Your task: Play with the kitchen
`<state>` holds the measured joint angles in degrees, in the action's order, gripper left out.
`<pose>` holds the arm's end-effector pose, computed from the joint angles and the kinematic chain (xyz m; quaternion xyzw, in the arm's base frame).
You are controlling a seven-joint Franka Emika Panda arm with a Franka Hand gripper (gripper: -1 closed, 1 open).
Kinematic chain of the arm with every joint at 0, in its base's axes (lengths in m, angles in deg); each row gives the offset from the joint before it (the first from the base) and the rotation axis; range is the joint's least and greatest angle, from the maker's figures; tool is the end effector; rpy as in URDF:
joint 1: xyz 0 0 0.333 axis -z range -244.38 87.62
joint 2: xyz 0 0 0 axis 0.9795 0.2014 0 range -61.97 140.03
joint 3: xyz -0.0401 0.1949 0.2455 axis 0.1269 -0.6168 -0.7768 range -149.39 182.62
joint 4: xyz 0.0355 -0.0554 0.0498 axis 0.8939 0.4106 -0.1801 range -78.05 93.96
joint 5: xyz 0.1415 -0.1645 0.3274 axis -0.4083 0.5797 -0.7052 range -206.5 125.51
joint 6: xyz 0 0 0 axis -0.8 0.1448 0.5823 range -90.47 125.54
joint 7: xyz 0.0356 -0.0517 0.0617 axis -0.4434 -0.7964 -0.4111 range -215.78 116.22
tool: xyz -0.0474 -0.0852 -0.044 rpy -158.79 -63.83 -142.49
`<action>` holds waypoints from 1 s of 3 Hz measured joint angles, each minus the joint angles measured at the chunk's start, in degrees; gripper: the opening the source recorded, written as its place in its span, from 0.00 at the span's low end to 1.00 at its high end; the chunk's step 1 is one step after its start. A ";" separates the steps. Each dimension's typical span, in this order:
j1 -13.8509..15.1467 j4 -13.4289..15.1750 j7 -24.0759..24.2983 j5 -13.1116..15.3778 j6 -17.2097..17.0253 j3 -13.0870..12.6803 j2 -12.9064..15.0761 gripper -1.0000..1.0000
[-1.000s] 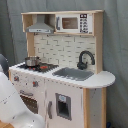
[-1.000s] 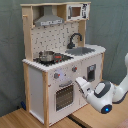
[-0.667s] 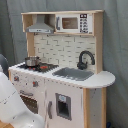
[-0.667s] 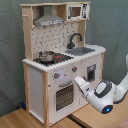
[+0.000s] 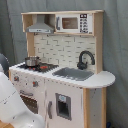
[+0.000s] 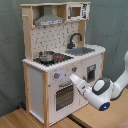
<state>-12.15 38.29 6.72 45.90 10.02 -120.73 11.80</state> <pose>0.2517 0.5067 0.2991 0.5263 0.3870 0.4999 0.5685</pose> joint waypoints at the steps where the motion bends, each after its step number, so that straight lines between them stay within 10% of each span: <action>1: 0.61 -0.96 -5.51 3.77 0.63 0.72 0.00 1.00; 3: 4.12 -1.45 -11.01 12.21 6.45 0.96 -1.36 1.00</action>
<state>-8.03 36.84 -4.29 58.10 16.47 -119.77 10.44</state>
